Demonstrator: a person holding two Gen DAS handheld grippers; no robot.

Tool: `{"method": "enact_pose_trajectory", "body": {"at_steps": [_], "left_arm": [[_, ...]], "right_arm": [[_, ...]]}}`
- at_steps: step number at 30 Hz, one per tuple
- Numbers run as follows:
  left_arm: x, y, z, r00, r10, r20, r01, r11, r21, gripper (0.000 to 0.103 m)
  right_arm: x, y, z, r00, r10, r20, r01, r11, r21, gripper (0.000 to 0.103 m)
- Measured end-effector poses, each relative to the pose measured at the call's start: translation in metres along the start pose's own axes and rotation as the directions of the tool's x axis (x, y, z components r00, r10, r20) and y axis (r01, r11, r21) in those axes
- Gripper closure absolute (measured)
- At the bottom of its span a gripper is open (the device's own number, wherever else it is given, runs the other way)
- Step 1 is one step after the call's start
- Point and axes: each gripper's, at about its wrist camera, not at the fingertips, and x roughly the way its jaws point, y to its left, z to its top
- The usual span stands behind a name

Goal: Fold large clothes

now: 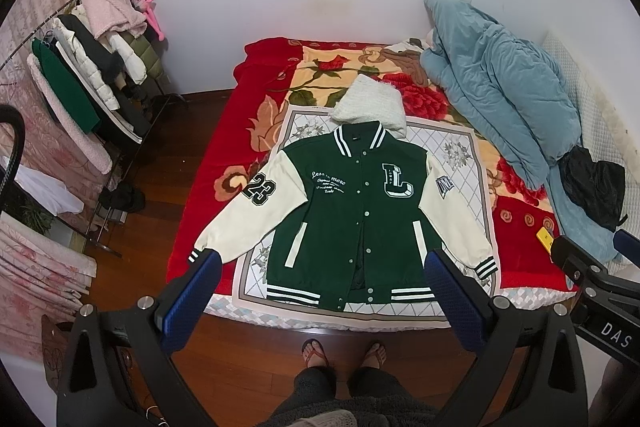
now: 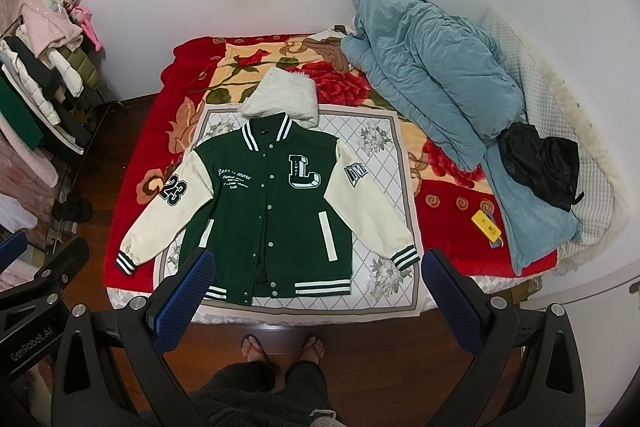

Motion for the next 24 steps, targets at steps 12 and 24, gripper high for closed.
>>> {"method": "enact_pose_trajectory", "body": {"at_steps": [12,24], "left_arm": [[-0.001,0.002,0.003,1.0,-0.003,0.002,0.003,1.0,0.001,0.0],[-0.003,-0.005,0.016,1.0,-0.008,0.004,0.008,1.0,-0.001,0.0]], "right_arm": [[0.0,0.0,-0.001,1.0,-0.002,0.001,0.002,1.0,0.0,0.0],[-0.004,-0.001,0.007,1.0,-0.003,0.001,0.003,1.0,0.0,0.0]]}}
